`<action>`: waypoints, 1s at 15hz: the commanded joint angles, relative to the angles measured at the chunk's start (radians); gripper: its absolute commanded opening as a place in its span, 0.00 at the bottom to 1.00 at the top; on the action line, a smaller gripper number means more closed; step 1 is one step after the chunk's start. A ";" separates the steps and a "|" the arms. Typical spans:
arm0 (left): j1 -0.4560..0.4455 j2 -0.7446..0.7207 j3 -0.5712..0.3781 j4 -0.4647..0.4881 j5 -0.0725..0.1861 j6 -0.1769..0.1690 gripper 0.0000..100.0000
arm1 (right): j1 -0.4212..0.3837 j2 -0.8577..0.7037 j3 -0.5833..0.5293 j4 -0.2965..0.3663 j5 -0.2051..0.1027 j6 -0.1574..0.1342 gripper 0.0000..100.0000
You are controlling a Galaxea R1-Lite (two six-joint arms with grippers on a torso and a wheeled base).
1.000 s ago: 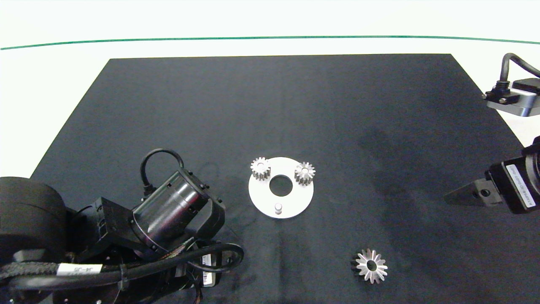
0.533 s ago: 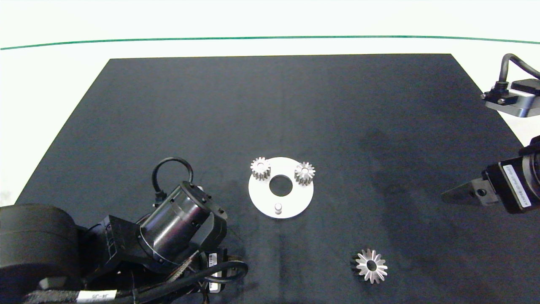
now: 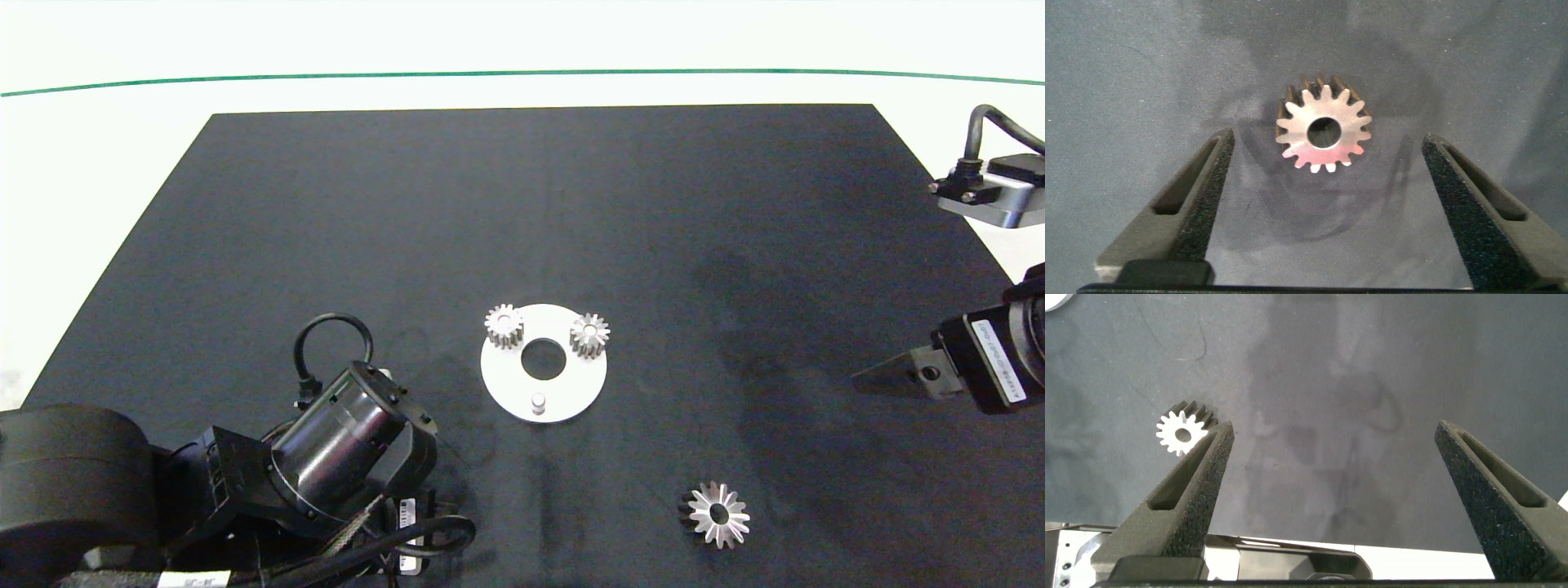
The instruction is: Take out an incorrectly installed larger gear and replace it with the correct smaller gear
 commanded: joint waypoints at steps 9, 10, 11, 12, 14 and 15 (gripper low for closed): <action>0.004 0.036 0.001 -0.018 0.093 -0.006 0.69 | 0.004 0.006 0.009 0.003 -0.002 0.001 1.00; 0.001 0.036 0.001 -0.017 0.093 -0.004 0.68 | 0.004 0.006 0.012 -0.003 -0.002 0.001 1.00; 0.002 0.036 0.001 -0.017 0.092 -0.006 0.65 | 0.004 0.006 0.016 -0.010 -0.002 0.001 1.00; -0.001 0.029 0.001 -0.015 0.092 -0.006 0.63 | 0.004 0.006 0.018 -0.010 -0.004 0.000 1.00; -0.004 0.021 0.001 -0.015 0.090 -0.006 0.59 | 0.005 0.006 0.018 -0.010 -0.016 0.000 1.00; -0.004 0.021 0.001 -0.014 0.090 -0.004 0.57 | 0.005 0.006 0.018 -0.010 -0.017 0.000 1.00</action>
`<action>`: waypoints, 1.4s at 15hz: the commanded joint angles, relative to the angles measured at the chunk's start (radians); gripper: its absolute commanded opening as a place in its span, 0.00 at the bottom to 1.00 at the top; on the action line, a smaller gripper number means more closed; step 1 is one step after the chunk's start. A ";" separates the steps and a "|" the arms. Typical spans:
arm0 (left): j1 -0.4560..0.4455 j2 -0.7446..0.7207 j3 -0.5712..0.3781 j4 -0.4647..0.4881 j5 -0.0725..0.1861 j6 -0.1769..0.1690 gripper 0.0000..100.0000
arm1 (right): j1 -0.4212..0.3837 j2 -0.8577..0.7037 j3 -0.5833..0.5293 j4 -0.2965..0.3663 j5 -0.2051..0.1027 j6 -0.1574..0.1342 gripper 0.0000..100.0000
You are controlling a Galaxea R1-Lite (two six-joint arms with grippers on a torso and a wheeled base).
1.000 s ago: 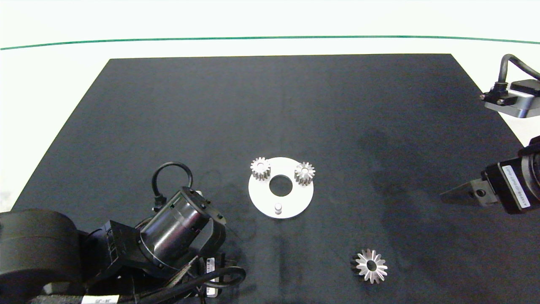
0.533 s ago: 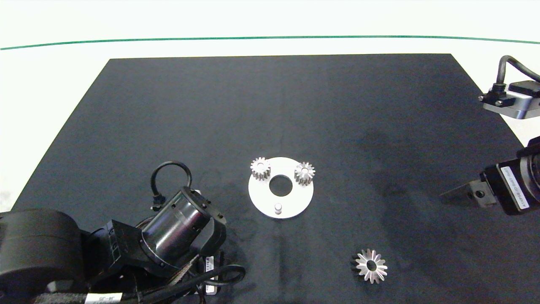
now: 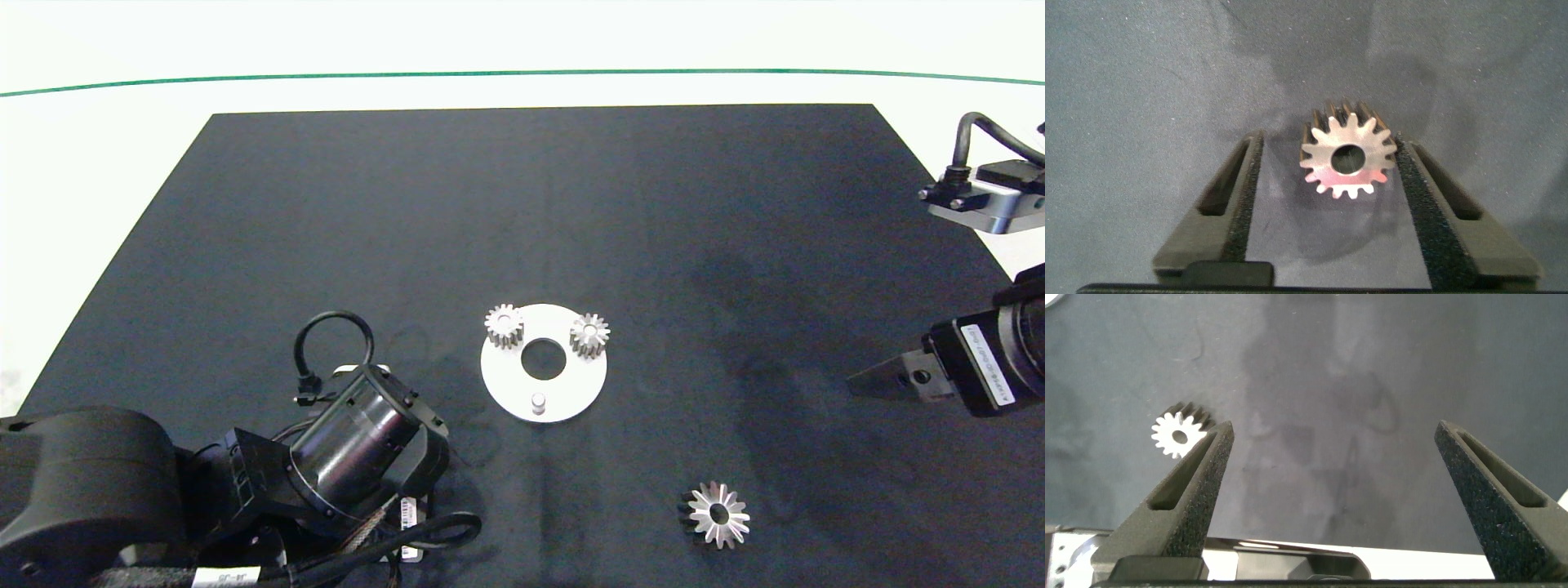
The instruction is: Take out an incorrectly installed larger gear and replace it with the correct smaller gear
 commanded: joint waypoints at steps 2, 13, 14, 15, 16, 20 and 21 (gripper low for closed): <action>-0.002 -0.002 0.000 0.002 0.002 -0.003 0.53 | 0.002 0.002 0.001 0.006 -0.005 0.001 1.00; -0.025 0.008 0.000 0.022 0.002 -0.002 0.46 | 0.002 0.005 0.001 0.006 -0.005 0.001 1.00; -0.031 0.010 0.000 0.028 0.002 -0.003 0.46 | 0.002 0.005 0.002 0.006 -0.005 0.001 1.00; -0.037 0.008 0.000 0.030 0.002 -0.005 0.46 | 0.002 0.005 0.002 0.006 -0.005 0.001 1.00; -0.039 0.010 0.000 0.030 0.002 -0.005 0.46 | 0.002 0.003 0.001 0.006 -0.005 0.001 1.00; -0.042 0.011 0.002 0.030 0.002 -0.005 0.41 | 0.002 0.003 0.002 0.006 -0.005 0.001 1.00; -0.042 0.013 0.002 0.030 0.002 -0.005 0.39 | 0.003 0.005 0.002 0.006 -0.005 0.001 1.00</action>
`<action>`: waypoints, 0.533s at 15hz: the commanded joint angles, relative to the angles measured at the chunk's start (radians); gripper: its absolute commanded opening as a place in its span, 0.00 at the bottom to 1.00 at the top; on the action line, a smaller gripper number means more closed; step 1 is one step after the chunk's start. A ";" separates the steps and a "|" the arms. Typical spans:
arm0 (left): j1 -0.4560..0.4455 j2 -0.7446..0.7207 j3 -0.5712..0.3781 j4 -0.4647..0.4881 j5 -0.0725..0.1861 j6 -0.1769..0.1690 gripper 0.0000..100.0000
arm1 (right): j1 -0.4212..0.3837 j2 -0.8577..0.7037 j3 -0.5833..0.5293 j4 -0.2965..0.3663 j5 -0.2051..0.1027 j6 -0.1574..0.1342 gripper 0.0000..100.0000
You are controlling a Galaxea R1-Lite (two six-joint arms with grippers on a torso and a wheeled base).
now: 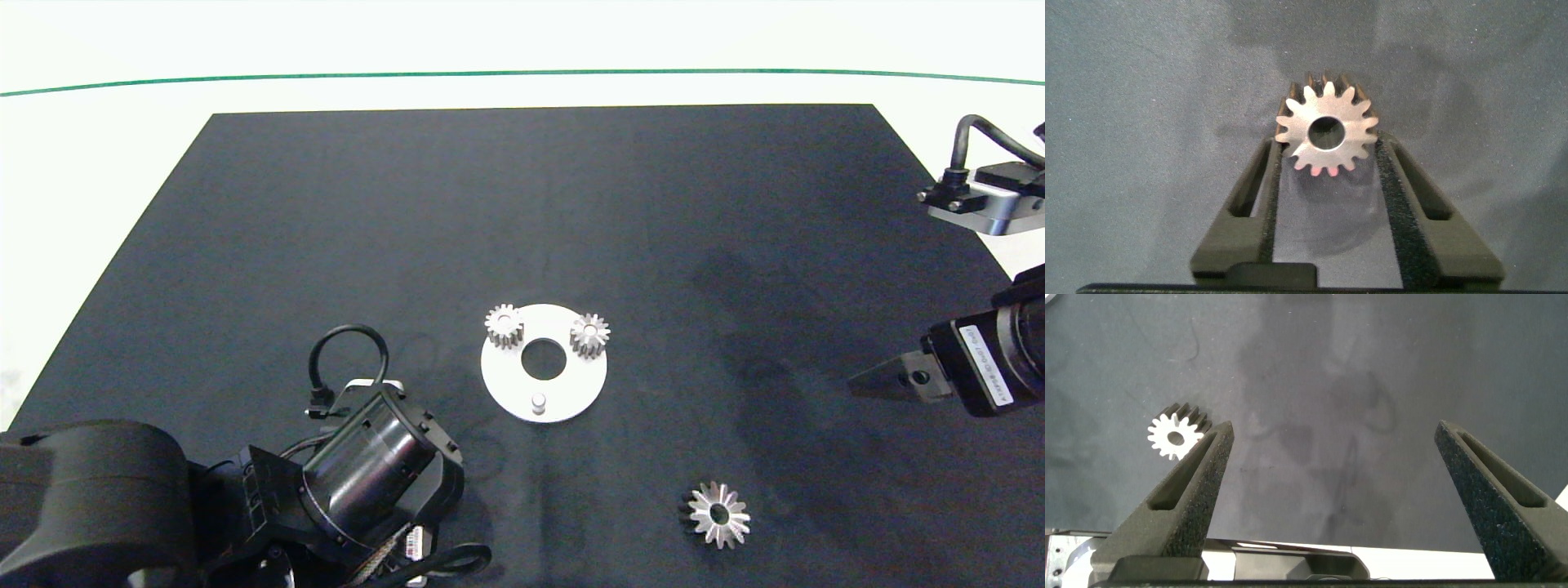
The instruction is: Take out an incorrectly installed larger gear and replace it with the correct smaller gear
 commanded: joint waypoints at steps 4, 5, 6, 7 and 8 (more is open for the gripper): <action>0.000 0.004 -0.002 0.001 0.003 -0.006 0.32 | 0.007 0.002 0.000 0.005 -0.002 0.001 1.00; 0.000 0.004 -0.002 0.001 0.003 -0.007 0.29 | 0.016 0.002 0.000 0.005 -0.002 0.001 1.00; 0.001 0.004 -0.003 0.000 0.004 -0.007 0.27 | 0.020 0.001 0.001 0.005 -0.002 0.001 1.00; 0.001 0.001 -0.003 0.000 0.004 -0.007 0.26 | 0.022 -0.001 0.009 0.000 -0.002 0.001 1.00; 0.001 0.001 -0.005 0.000 0.004 -0.007 0.23 | 0.025 -0.002 0.020 -0.023 -0.002 0.001 1.00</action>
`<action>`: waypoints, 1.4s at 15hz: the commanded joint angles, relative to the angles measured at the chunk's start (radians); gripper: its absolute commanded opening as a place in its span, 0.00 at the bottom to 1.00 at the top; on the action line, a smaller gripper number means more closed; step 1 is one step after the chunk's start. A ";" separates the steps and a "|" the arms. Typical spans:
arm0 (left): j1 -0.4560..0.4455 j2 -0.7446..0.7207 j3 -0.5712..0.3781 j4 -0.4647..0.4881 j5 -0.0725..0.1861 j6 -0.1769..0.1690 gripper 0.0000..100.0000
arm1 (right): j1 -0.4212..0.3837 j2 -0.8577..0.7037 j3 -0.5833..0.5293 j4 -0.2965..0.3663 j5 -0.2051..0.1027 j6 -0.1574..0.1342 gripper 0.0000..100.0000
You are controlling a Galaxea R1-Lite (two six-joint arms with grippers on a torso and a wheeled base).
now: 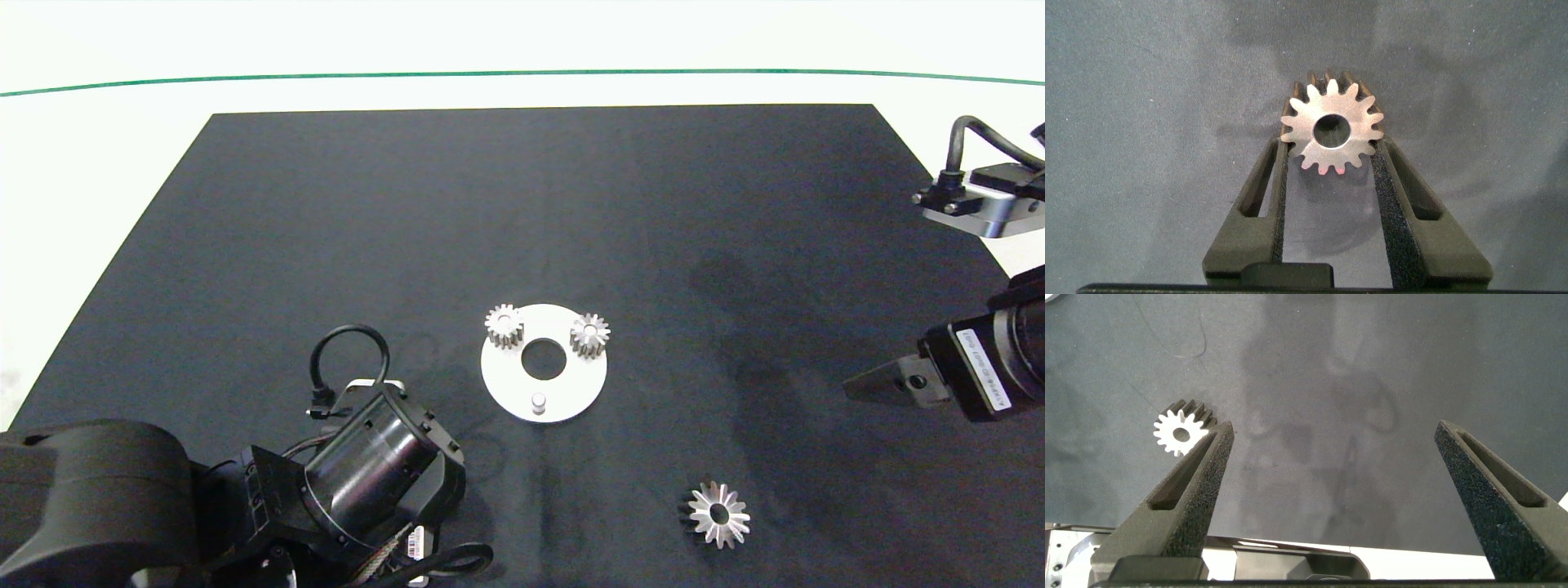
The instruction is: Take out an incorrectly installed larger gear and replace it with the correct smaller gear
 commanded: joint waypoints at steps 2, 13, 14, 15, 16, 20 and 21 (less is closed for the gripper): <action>0.002 -0.004 -0.005 0.001 0.004 -0.006 0.20 | 0.017 -0.004 0.036 -0.044 -0.008 0.000 1.00; 0.008 -0.113 -0.177 0.165 0.004 -0.003 0.00 | 0.062 -0.076 0.039 -0.046 -0.016 0.000 1.00; 0.008 -0.112 -0.203 0.165 0.004 0.016 0.00 | 0.062 -0.084 0.040 -0.044 -0.016 0.000 1.00; 0.008 -0.107 -0.224 0.167 0.004 0.042 0.00 | 0.063 -0.093 0.044 -0.044 -0.016 -0.002 1.00; 0.008 -0.102 -0.246 0.167 0.004 0.056 0.00 | 0.063 -0.107 0.056 -0.044 -0.017 -0.002 1.00; 0.008 -0.050 -0.309 0.165 0.004 0.094 0.00 | 0.068 -0.176 0.076 -0.046 -0.016 -0.039 1.00; 0.007 -0.027 -0.326 0.165 0.004 0.096 0.00 | 0.070 -0.190 0.074 -0.046 -0.017 -0.040 1.00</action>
